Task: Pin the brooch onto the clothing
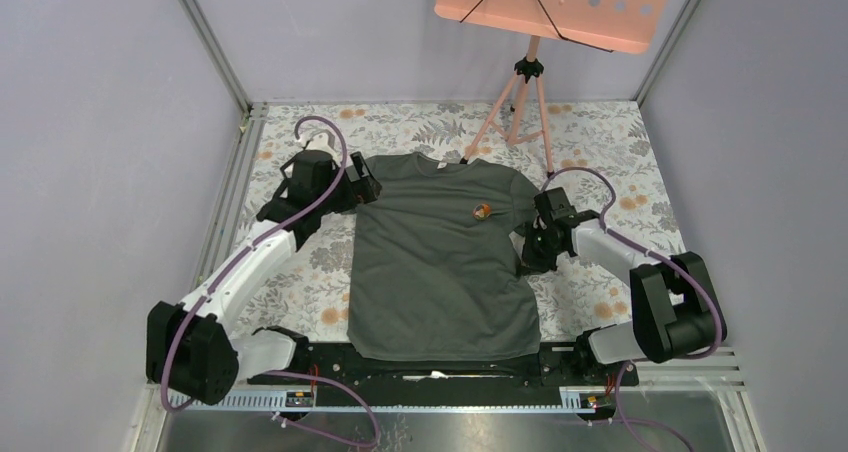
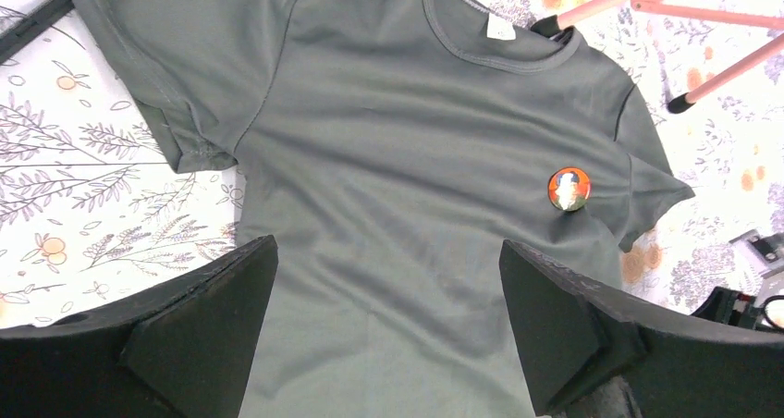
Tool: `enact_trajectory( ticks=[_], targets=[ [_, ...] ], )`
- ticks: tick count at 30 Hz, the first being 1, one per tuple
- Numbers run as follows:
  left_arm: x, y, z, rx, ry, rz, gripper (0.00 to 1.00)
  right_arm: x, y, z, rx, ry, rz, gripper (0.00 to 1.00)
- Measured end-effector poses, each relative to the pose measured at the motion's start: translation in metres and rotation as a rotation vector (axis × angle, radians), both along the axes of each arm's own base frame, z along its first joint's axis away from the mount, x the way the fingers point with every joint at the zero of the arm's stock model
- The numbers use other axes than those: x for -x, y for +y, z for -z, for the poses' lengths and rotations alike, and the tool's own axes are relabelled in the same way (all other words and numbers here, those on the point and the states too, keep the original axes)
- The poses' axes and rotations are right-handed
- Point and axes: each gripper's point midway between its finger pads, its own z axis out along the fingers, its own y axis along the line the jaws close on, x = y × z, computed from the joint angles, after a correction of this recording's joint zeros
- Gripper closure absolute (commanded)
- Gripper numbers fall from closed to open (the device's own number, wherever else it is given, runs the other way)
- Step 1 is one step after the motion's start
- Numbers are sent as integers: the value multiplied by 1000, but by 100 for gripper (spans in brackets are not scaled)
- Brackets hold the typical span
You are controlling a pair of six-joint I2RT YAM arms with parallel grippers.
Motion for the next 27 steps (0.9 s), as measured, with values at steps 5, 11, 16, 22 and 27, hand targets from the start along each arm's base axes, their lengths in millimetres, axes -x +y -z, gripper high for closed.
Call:
enact_trajectory(
  ticks=[5, 11, 16, 22, 27],
  targets=[
    [4, 13, -19, 22, -41, -20, 1, 19, 5, 3, -4, 15, -15, 99],
    [9, 28, -23, 13, -39, -37, 1, 43, 8, 7, -5, 42, -25, 96],
    [14, 33, -26, 10, -37, -40, 1, 52, 8, 6, -3, 56, -22, 68],
    [22, 42, -28, -3, -34, -50, 1, 47, 6, -2, 19, 45, -26, 26],
    [27, 64, -47, -19, -94, -118, 1, 14, 9, -27, 34, -60, -41, 14]
  ],
)
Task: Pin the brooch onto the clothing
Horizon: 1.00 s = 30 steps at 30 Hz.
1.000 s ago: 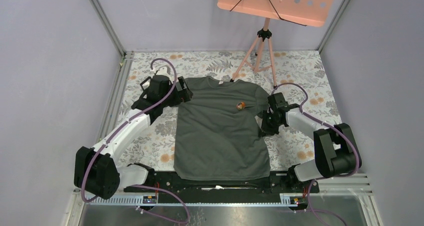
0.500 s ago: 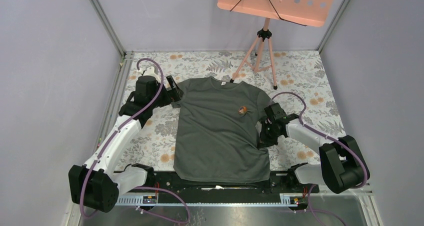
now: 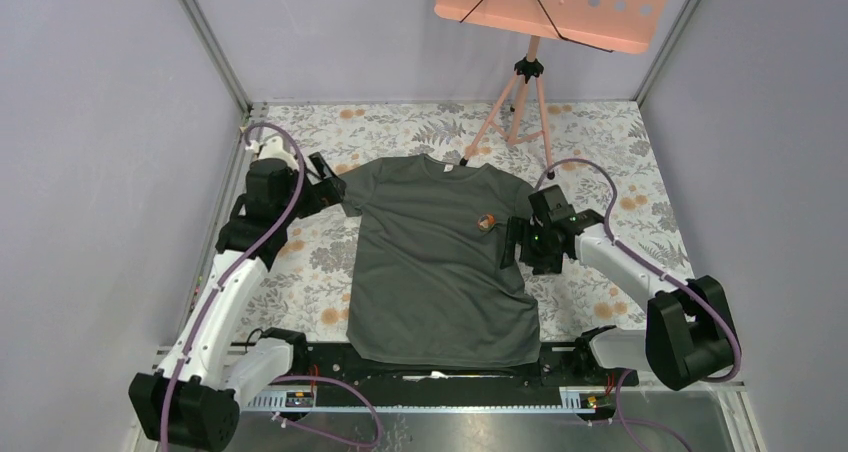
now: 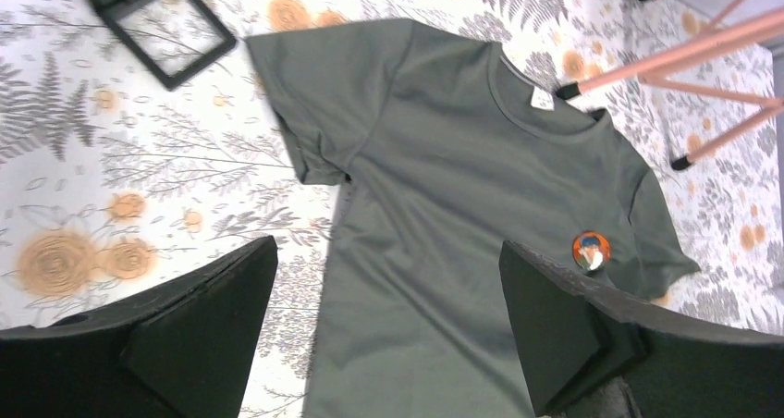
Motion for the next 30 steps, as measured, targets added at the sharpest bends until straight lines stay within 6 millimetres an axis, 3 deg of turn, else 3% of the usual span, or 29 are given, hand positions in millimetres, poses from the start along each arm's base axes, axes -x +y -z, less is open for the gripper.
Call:
enact_trajectory(
  ticks=[3, 7, 11, 16, 20, 24, 30],
  targets=[
    [4, 16, -4, -11, -14, -56, 1, -21, -3, -17, 0, -61, 9, 13],
    [16, 33, -6, -38, -24, -121, 1, -45, -26, -45, 6, -134, 80, 11],
    [31, 49, -32, -87, -122, -165, 1, -56, -53, -85, 30, -265, 148, 10],
    [51, 72, -80, -170, -285, -232, 1, -55, -74, -175, 51, -601, 184, 9],
    [64, 83, -119, -213, -424, -262, 1, -43, -87, -229, 55, -848, 208, 9],
    [75, 90, -132, -236, -528, -288, 1, -32, -95, -250, 58, -1016, 219, 8],
    [72, 94, -96, -268, -485, -297, 1, -33, -98, -228, 94, -1004, 203, 8]
  ],
)
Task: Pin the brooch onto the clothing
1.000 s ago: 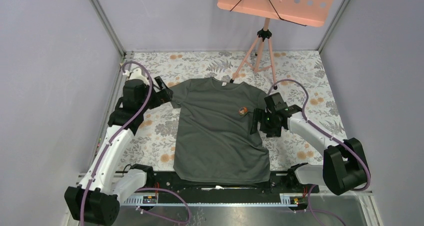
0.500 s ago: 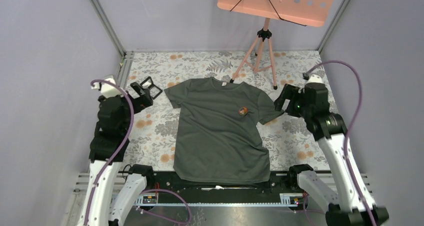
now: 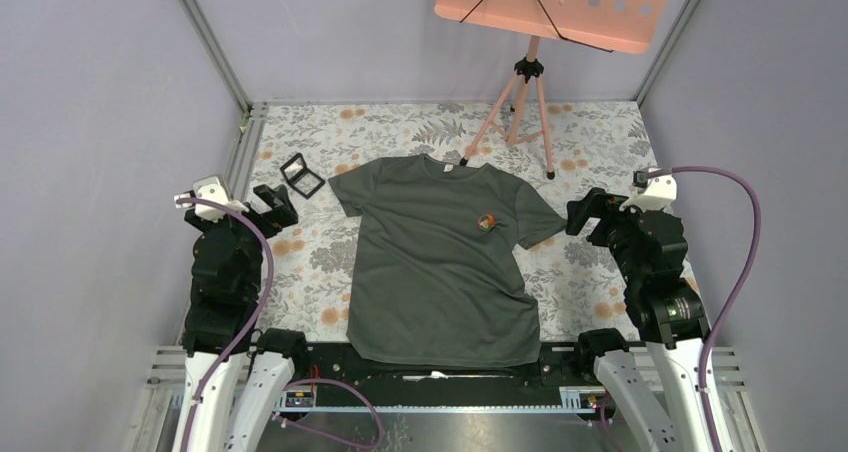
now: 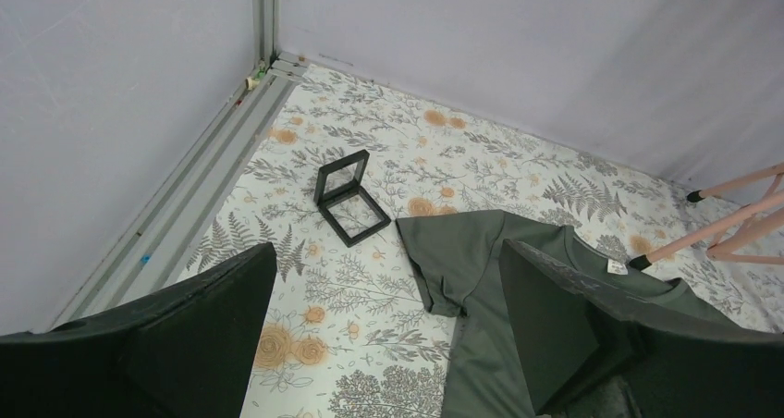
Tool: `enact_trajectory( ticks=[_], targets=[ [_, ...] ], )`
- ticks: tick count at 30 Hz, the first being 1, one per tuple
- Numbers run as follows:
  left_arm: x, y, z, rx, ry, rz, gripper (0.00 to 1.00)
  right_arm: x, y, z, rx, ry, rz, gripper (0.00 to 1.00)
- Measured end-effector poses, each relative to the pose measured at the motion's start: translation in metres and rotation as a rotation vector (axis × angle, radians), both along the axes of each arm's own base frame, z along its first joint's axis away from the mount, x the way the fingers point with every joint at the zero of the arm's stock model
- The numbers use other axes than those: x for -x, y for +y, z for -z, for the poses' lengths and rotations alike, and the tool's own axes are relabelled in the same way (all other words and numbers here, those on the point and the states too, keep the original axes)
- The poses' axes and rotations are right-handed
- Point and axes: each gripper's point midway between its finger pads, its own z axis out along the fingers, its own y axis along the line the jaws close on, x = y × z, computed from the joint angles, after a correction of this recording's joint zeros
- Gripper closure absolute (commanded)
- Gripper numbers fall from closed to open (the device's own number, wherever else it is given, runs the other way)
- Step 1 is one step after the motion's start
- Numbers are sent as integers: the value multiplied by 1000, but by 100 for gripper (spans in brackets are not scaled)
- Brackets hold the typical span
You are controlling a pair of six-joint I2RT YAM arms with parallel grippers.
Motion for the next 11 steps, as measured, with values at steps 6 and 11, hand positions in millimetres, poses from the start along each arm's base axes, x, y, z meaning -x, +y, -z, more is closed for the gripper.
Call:
enact_trajectory(
  ticks=[6, 11],
  targets=[
    [-1, 1, -1, -2, -10, -6, 1, 0, -3, 1, 18, 0, 8, 8],
    [0, 2, -5, -11, -26, -5, 1, 0, -4, 1, 29, 0, 12, 8]
  ],
)
